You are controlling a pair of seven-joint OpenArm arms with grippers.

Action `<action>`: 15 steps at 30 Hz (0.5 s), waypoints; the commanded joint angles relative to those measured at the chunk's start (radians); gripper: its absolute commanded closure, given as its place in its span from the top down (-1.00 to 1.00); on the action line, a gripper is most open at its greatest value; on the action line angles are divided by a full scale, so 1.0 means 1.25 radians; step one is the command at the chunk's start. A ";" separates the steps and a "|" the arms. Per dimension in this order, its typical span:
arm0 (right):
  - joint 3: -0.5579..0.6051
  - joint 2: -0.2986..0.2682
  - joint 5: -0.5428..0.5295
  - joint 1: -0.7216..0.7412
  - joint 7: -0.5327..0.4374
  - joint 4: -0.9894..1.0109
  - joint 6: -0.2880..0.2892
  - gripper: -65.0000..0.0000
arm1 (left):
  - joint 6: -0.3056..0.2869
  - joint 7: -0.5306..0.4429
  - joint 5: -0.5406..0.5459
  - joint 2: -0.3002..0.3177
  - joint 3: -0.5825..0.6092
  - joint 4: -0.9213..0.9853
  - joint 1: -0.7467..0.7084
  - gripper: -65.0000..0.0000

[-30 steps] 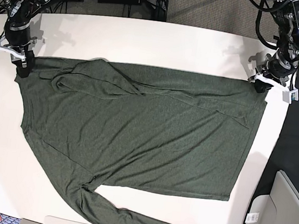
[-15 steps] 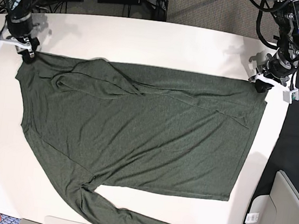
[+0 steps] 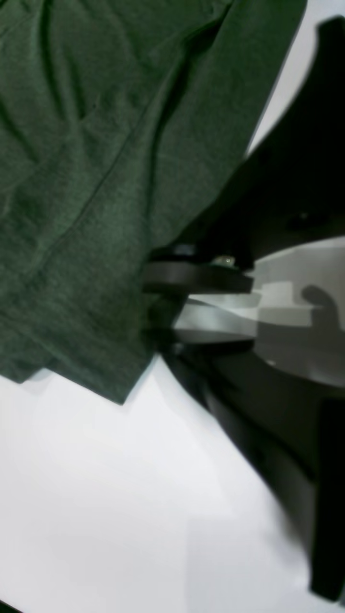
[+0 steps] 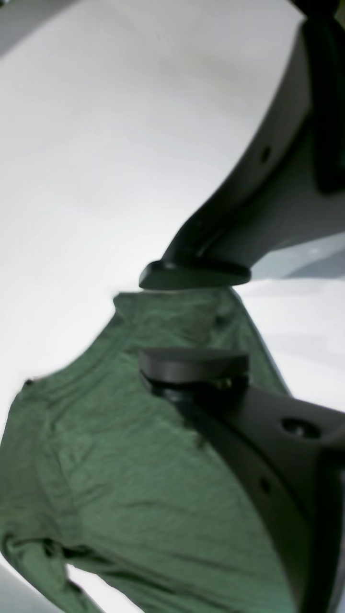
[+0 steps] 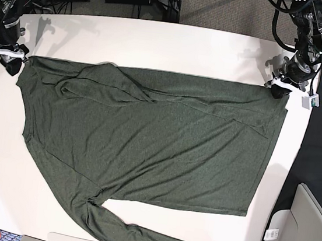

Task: Fold the T-shirt properly
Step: 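Release the shoulder corners and raise both grippers slightly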

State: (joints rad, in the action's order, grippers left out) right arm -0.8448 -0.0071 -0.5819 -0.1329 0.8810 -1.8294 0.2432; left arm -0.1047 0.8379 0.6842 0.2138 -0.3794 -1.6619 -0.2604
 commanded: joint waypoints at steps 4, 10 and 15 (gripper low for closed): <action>0.001 -0.007 -0.005 0.003 -0.012 0.037 -0.070 -0.36 | -0.004 -0.012 0.004 0.011 -0.003 -0.013 0.003 -0.60; 0.003 -0.007 -0.005 0.003 -0.009 0.054 -0.098 -0.36 | -0.004 -0.012 0.004 0.011 -0.003 -0.013 0.003 -0.60; 0.048 -0.008 0.022 0.003 -0.011 0.054 -0.101 -0.36 | -0.004 -0.012 0.004 0.011 -0.003 -0.013 0.003 -0.60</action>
State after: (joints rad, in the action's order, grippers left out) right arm -0.7841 -0.0048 -0.5472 -0.1383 0.8867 -1.7451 0.1085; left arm -0.1051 0.8379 0.6846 0.2134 -0.3794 -1.6619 -0.2604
